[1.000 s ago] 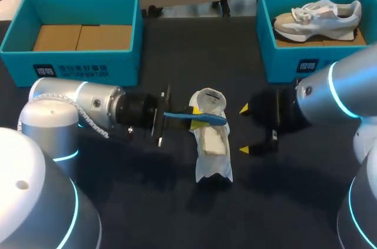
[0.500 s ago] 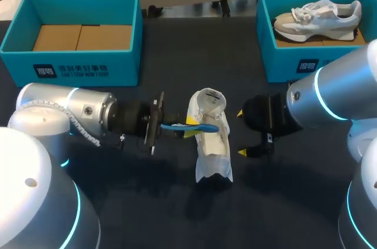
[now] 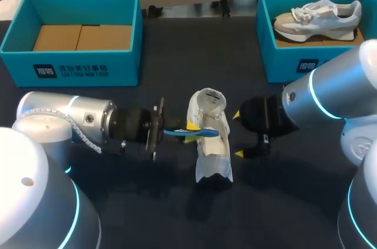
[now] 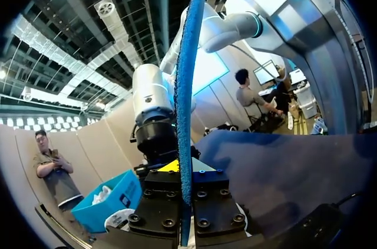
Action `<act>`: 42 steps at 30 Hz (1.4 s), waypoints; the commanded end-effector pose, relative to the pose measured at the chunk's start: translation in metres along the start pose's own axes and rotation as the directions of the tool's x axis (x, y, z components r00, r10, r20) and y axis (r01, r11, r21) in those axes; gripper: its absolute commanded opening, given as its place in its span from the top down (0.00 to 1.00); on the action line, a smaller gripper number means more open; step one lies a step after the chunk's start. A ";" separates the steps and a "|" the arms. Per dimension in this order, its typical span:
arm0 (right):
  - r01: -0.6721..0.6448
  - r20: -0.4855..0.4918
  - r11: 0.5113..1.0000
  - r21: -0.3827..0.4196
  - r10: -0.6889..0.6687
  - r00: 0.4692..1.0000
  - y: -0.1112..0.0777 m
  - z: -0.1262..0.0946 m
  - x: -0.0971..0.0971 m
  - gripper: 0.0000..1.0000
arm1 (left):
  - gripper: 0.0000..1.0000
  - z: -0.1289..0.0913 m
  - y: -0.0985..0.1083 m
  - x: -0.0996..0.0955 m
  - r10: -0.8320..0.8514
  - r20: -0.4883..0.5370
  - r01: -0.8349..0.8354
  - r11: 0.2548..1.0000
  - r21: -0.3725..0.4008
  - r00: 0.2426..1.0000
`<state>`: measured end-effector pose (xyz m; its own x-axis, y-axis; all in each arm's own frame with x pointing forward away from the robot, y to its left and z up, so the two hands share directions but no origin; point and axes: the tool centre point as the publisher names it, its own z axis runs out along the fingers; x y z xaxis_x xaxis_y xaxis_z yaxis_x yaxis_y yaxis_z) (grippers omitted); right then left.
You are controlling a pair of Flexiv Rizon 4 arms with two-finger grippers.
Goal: Take the shoe out of the shoebox, open the shoe tongue, remove and reinsert the insole, then place the shoe into the shoebox
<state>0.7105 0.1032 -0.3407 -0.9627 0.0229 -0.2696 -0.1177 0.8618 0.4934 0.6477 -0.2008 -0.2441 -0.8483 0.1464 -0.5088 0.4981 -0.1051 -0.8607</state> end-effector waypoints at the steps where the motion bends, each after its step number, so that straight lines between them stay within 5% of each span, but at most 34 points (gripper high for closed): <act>1: 0.015 -0.010 1.000 -0.016 -0.015 1.000 0.001 0.007 -0.002 0.00 | 1.00 0.004 0.004 -0.001 -0.002 0.006 0.002 1.000 0.000 1.000; 42: 0.013 -0.014 1.000 -0.008 -0.013 1.000 0.001 0.007 -0.002 0.00 | 1.00 0.027 0.050 0.004 0.036 0.068 -0.031 0.997 -0.066 0.997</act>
<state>0.7151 0.1075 -0.3452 -0.9651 0.0024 -0.2620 -0.1327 0.8576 0.4969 0.6647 -0.2282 -0.2851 -0.8422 0.0804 -0.5332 0.5311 -0.0477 -0.8460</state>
